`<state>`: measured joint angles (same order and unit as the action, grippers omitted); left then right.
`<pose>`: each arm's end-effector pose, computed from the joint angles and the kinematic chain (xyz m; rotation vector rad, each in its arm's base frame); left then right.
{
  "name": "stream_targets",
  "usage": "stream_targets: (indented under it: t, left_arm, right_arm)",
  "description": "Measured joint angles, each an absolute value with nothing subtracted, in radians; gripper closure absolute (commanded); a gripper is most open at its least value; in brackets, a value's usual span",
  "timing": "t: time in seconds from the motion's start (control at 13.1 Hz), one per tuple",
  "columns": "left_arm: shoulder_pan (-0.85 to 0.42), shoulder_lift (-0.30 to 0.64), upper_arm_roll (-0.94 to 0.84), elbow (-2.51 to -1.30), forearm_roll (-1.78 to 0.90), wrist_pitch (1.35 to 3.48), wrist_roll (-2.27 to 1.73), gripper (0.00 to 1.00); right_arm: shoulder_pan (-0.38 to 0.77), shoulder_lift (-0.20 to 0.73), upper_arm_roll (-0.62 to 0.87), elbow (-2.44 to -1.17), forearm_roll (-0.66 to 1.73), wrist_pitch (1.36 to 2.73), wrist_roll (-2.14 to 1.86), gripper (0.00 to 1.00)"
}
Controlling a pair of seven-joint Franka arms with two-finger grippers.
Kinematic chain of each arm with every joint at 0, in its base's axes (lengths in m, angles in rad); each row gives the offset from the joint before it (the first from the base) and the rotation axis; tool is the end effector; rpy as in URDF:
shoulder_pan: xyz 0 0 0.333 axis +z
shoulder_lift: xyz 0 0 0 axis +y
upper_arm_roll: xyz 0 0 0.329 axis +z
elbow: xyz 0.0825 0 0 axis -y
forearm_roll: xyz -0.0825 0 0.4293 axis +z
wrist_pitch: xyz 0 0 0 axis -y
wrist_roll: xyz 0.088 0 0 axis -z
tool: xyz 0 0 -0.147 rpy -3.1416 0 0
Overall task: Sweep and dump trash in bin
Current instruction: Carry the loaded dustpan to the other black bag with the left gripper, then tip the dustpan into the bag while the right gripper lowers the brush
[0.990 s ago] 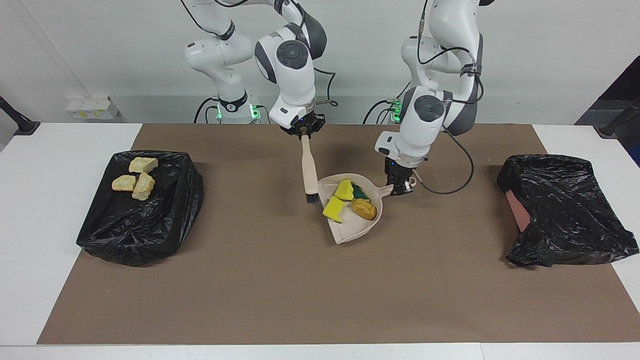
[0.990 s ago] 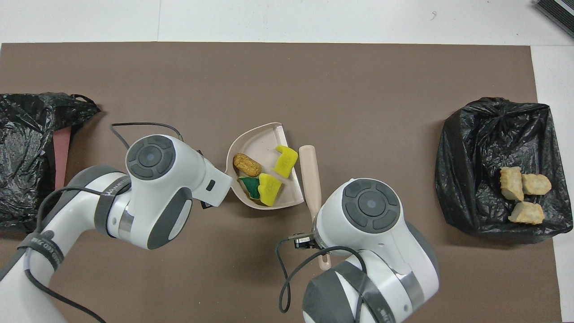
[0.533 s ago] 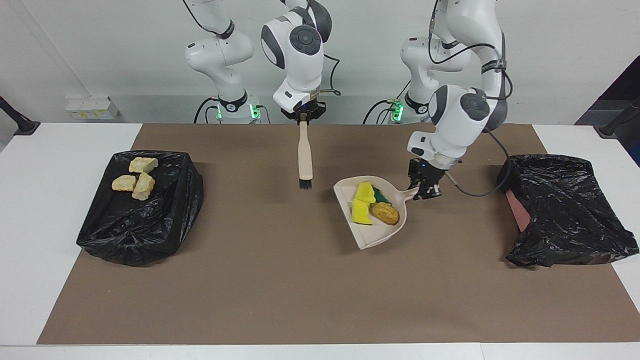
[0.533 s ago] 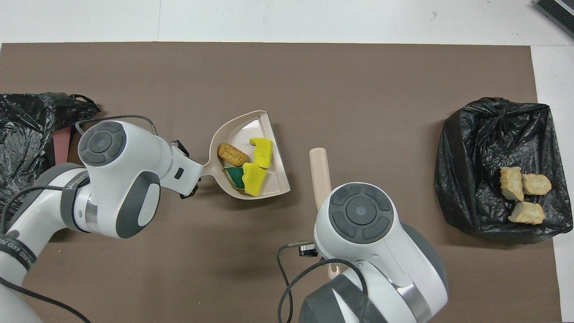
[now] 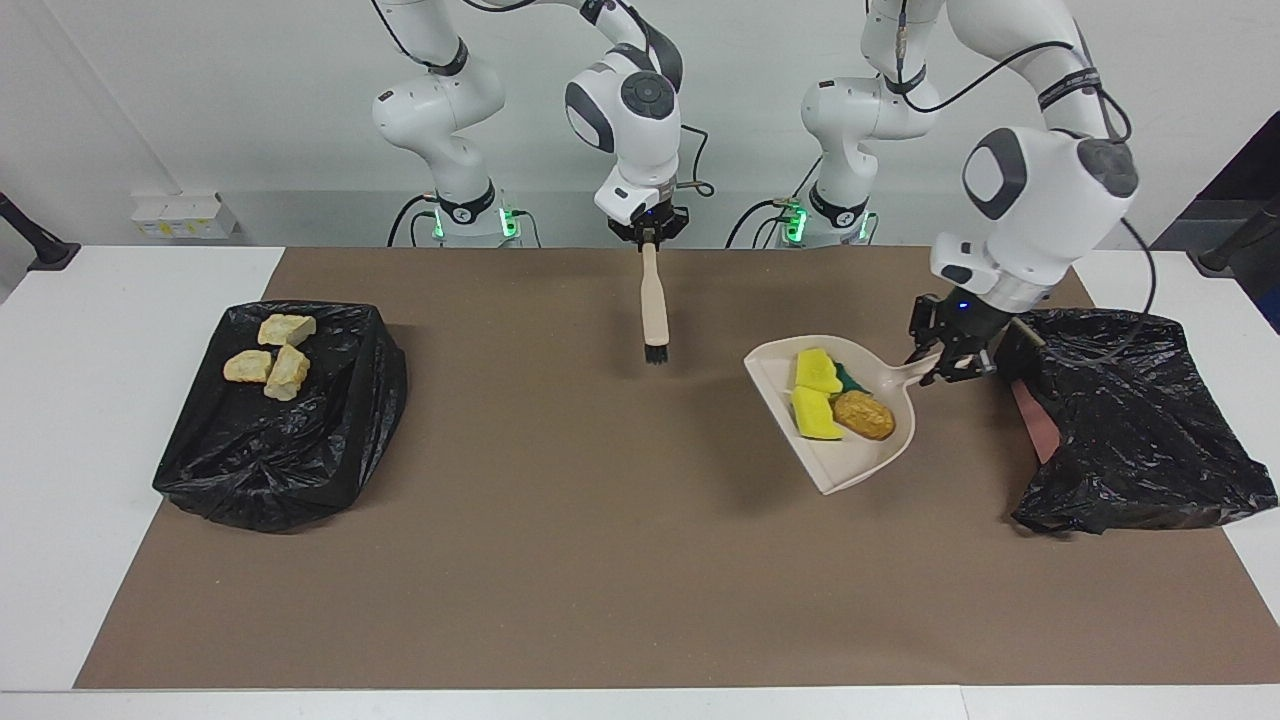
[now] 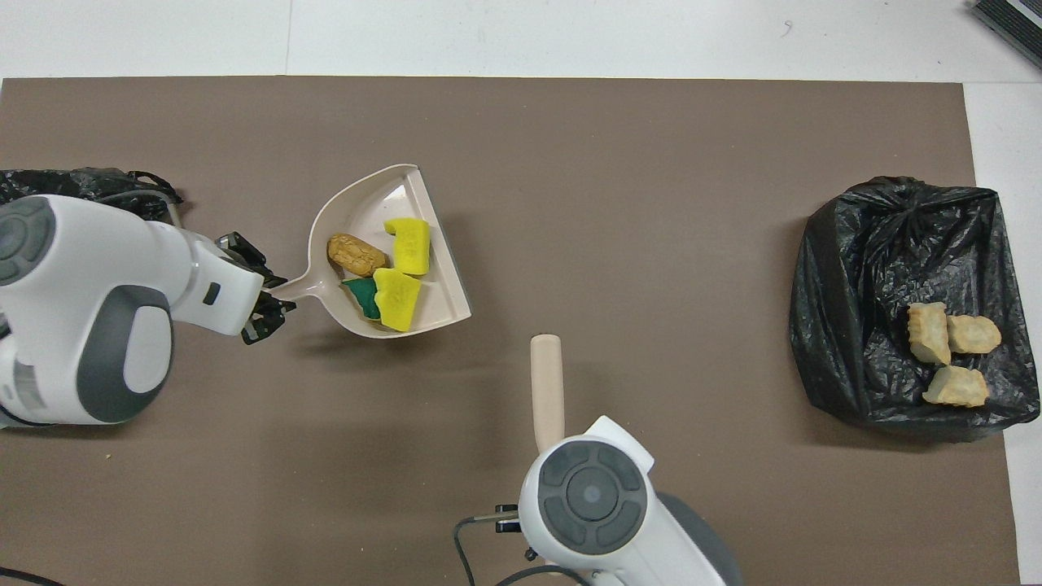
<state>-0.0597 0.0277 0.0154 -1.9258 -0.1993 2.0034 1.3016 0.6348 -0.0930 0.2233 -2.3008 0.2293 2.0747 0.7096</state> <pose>0.6151 -0.0465 0.4351 2.4303 -1.7844 0.2231 0.3223 0.4019 0.3221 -3.0953 -0.0334 0.3359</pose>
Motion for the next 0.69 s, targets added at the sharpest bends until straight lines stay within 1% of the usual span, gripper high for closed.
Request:
stream_targets:
  t: [0.08,0.23,0.3,0.53,0.69]
  left_arm:
    - [-0.034,0.034,0.016,-1.899,-0.198,1.982,1.327,1.00]
    - [0.026,0.052,0.018,-1.855,-0.196,1.956,1.397,1.00]
    - [0.063,0.060,0.018,-1.840,-0.195,1.950,1.443,1.00]
    - [0.177,0.075,0.020,-1.817,-0.166,1.940,1.610,1.00]
    - [0.246,0.084,0.021,-1.791,-0.115,1.923,1.720,1.00]
  right_arm:
    - [0.636,-0.085,0.223,-2.318,0.230,2.092,0.712,1.00]
    - [0.654,-0.059,0.223,-2.334,0.230,2.122,0.724,0.96]
    - [0.664,-0.048,0.223,-2.335,0.230,2.133,0.729,0.90]
    - [0.671,-0.023,0.223,-2.338,0.230,2.160,0.732,0.67]
    - [0.671,-0.003,0.223,-2.342,0.230,2.192,0.732,0.56]
